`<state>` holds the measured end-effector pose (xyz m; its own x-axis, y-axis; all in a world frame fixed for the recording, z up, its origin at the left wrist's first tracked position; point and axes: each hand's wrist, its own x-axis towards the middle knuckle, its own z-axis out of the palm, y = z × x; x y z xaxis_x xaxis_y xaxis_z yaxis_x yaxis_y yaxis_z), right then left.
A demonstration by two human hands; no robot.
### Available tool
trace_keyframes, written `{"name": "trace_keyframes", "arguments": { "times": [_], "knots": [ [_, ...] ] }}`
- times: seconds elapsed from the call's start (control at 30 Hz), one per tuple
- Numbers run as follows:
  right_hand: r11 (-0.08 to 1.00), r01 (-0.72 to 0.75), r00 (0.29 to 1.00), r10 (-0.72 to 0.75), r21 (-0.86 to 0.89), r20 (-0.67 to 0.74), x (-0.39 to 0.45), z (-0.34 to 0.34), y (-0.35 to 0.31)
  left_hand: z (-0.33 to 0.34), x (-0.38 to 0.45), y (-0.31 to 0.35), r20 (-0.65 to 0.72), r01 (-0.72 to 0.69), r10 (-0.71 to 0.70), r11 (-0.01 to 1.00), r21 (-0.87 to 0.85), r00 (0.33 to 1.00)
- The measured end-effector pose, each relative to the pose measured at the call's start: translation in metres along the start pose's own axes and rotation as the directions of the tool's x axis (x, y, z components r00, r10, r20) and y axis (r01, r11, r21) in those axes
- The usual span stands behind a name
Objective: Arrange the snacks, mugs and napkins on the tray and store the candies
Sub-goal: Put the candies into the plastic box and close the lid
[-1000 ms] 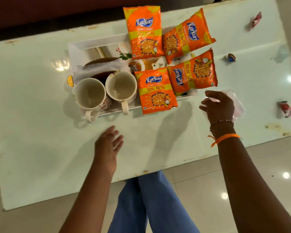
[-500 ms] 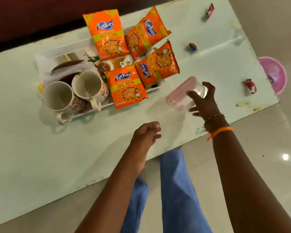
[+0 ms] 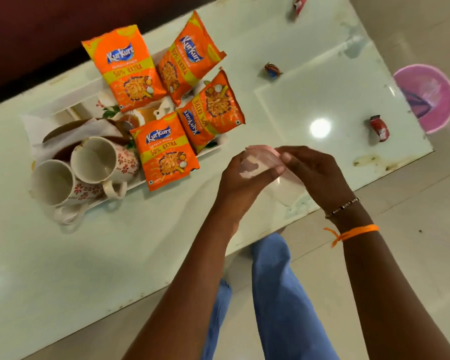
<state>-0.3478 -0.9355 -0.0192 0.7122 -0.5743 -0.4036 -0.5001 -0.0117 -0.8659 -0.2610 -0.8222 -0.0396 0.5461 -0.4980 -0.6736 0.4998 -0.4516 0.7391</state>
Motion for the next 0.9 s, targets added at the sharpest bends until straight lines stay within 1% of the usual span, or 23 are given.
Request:
{"name": "trace_keyframes", "arguments": {
  "times": [0.03, 0.1, 0.17, 0.23, 0.27, 0.3, 0.37, 0.43, 0.47, 0.5, 0.57, 0.6, 0.67, 0.73, 0.77, 0.83, 0.9],
  "knots": [
    [1.0, 0.008, 0.999, -0.007, -0.005, 0.038, 0.005, -0.006, 0.001, 0.007, 0.003, 0.002, 0.007, 0.012, -0.012, 1.0, 0.001, 1.0],
    [1.0, 0.026, 0.998, -0.025, -0.005, 0.053, 0.014, -0.015, 0.007, 0.017, 0.008, 0.005, -0.021, 0.037, -0.037, 0.999, 0.024, 0.999],
    [0.993, 0.052, 0.998, -0.05, -0.103, 0.027, 0.022, -0.022, 0.016, 0.025, 0.013, 0.006, -0.065, 0.07, -0.065, 0.994, 0.081, 0.996],
    [0.963, 0.066, 0.993, -0.089, -0.26, -0.075, 0.032, -0.028, 0.026, 0.028, 0.017, 0.005, -0.024, 0.093, -0.091, 0.991, 0.097, 0.996],
    [0.95, 0.046, 0.984, -0.096, -0.309, -0.15, 0.039, -0.032, 0.031, 0.03, 0.019, 0.004, 0.024, 0.095, -0.098, 0.992, 0.085, 0.995],
    [0.946, 0.008, 0.972, -0.083, -0.324, -0.219, 0.047, -0.036, 0.036, 0.032, 0.021, 0.004, 0.059, 0.091, -0.095, 0.993, 0.069, 0.994],
    [0.96, -0.097, 0.953, 0.013, -0.263, -0.304, 0.062, -0.046, 0.048, 0.035, 0.026, 0.001, 0.068, 0.064, -0.068, 0.996, 0.057, 0.995],
    [0.98, -0.157, 0.947, 0.113, -0.127, -0.3, 0.073, -0.056, 0.057, 0.039, 0.029, 0.0, 0.049, 0.022, -0.025, 0.997, 0.073, 0.998],
    [0.984, -0.157, 0.942, 0.123, -0.087, -0.312, 0.077, -0.063, 0.059, 0.041, 0.031, 0.0, 0.04, 0.006, -0.01, 0.997, 0.083, 0.999],
    [0.985, -0.141, 0.93, 0.096, -0.103, -0.354, 0.08, -0.069, 0.061, 0.042, 0.034, 0.0, 0.031, -0.007, 0.004, 0.996, 0.093, 0.999],
    [0.957, -0.12, 0.88, -0.022, -0.266, -0.475, 0.085, -0.085, 0.066, 0.043, 0.041, 0.001, 0.021, -0.03, 0.027, 0.993, 0.113, 0.999],
    [0.923, -0.146, 0.85, -0.067, -0.356, -0.523, 0.087, -0.092, 0.07, 0.044, 0.044, 0.003, 0.024, -0.036, 0.033, 0.991, 0.125, 0.999],
    [0.838, -0.265, 0.813, -0.072, -0.477, -0.578, 0.093, -0.106, 0.08, 0.046, 0.049, 0.008, 0.023, -0.044, 0.041, 0.989, 0.143, 0.999],
    [0.772, -0.36, 0.822, -0.003, -0.523, -0.57, 0.098, -0.116, 0.089, 0.048, 0.054, 0.012, 0.018, -0.054, 0.052, 0.989, 0.14, 0.998],
    [0.77, -0.369, 0.838, 0.034, -0.52, -0.544, 0.101, -0.12, 0.093, 0.05, 0.056, 0.015, 0.018, -0.061, 0.059, 0.988, 0.14, 0.998],
    [0.811, -0.315, 0.881, 0.057, -0.493, -0.47, 0.107, -0.123, 0.095, 0.054, 0.061, 0.021, 0.02, -0.08, 0.078, 0.986, 0.147, 0.997],
    [0.862, -0.201, 0.929, 0.018, -0.465, -0.369, 0.11, -0.118, 0.086, 0.057, 0.064, 0.024, 0.013, -0.101, 0.1, 0.984, 0.149, 0.995]
  ]
}}
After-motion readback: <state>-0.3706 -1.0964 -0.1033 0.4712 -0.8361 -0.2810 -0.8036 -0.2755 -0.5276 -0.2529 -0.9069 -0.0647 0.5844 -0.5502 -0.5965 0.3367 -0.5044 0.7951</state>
